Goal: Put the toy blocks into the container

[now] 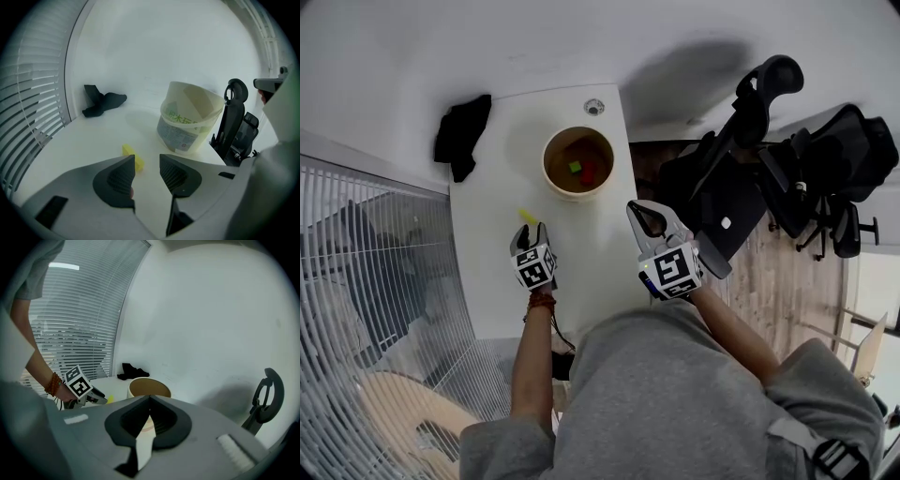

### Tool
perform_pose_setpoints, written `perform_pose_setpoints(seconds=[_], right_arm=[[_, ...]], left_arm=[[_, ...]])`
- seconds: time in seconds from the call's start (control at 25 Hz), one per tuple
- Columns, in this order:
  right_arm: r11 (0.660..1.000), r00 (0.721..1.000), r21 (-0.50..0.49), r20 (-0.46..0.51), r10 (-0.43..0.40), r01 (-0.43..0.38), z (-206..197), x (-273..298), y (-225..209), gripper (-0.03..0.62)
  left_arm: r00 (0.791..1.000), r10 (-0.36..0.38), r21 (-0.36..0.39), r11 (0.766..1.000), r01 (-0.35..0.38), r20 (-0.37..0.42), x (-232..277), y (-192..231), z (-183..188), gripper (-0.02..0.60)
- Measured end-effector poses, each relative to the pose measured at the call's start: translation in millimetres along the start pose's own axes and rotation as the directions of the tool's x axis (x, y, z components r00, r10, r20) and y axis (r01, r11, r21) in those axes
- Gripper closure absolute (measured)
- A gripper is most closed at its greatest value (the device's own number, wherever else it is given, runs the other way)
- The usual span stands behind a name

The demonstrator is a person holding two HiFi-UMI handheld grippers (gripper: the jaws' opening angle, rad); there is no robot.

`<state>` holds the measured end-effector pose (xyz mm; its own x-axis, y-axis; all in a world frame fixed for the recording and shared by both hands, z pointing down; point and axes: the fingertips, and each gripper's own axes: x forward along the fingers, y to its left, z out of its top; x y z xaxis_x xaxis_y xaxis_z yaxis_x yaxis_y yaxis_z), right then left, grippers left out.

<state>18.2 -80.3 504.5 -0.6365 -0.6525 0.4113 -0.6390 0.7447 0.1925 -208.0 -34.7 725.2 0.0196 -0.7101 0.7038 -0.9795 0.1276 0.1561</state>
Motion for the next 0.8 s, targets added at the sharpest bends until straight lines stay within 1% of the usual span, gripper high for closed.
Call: perform_pose_setpoints(seconds=[0.24, 0.4, 0.48, 0.64, 0.8], right_arm=[[1.000, 1.000, 0.006, -0.005, -0.005, 0.005, -2.3, -0.5, -1.8, 0.583], [1.000, 1.000, 0.006, -0.010, -0.006, 0.006, -4.2, 0.5, -2.1, 0.583], [1.000, 1.000, 0.008, -0.011, -0.009, 0.009, -4.4, -0.1, -3.1, 0.583], [1.000, 1.000, 0.013, -0.016, -0.017, 0.017, -5.4, -0.1, -7.4, 0.583], [1.000, 1.000, 0.014, -0.021, -0.019, 0.020, -7.2, -0.4, -9.4, 0.583]], left_arm=[[0.999, 0.022, -0.074, 0.997, -0.024, -0.023, 12.4, 6.2, -5.3, 0.411], [0.999, 0.033, -0.109, 0.993, -0.037, -0.039, 19.0, 9.4, -7.2, 0.411], [0.998, 0.038, -0.120, 0.992, -0.043, -0.044, 20.5, 10.9, -7.4, 0.411], [0.998, 0.035, -0.119, 0.992, -0.041, -0.056, 25.5, 11.1, -7.3, 0.411], [0.998, 0.031, -0.141, 0.989, -0.039, -0.059, 27.0, 12.9, -8.2, 0.434]])
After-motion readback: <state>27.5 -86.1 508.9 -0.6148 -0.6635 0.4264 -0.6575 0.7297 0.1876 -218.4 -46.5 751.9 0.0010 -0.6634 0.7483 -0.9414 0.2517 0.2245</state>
